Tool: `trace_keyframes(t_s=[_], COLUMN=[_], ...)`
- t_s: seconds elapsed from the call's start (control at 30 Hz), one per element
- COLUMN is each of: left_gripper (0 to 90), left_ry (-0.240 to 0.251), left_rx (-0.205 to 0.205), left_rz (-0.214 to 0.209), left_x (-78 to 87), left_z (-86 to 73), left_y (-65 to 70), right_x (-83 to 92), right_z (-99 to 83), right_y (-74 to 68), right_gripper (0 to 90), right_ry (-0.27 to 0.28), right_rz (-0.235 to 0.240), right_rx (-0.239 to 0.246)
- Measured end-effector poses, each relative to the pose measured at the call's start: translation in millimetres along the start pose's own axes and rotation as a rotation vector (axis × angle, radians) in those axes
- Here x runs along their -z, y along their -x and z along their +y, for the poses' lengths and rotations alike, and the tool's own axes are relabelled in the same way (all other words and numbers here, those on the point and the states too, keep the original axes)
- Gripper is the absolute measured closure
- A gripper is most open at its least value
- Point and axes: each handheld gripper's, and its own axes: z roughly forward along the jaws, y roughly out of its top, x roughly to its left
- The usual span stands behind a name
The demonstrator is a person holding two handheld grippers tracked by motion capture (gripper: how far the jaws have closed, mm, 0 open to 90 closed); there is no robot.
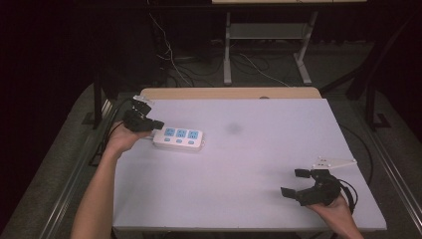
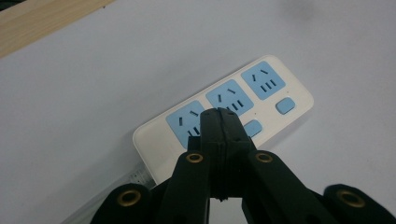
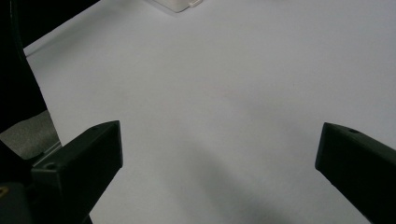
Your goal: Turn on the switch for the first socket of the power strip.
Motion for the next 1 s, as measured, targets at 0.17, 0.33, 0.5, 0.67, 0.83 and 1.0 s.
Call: trace_keyframes(t_s=[0.17,0.33,0.5,0.67,0.83,1.0], left_gripper=[89.3,89.3,89.3,89.3,89.3,89.3], left_ry=[-0.03,-0.049,-0.064,-0.069,-0.082,-0.087], left_rx=[-0.004,-0.002,0.002,0.005,0.017,0.026], left_rz=[-0.004,-0.011,-0.015,-0.02,-0.022,-0.028], left_x=[-8.9,-16.9,-22.7,-27.1,-31.2,-35.1], left_z=[-0.5,-1.8,-2.2,-3.1,-7.4,-12.1], left_y=[-0.9,-1.8,-2.8,-3.3,-5.3,-6.8], right_x=[-1.6,-1.2,-1.3,-0.6,-0.8,-1.2], right_z=[-0.5,-0.4,-0.5,-0.3,-0.4,-0.5], right_y=[-0.6,-0.4,-0.7,-1.0,-1.0,-0.7], right_gripper=[0.3,0.3,0.3,0.3,0.3,0.3], right_ry=[-0.01,-0.007,-0.008,-0.006,-0.008,-0.009], right_rz=[0.003,0.005,0.004,0.002,0.002,0.002], right_rx=[0.008,0.003,0.008,0.008,0.006,0.01])
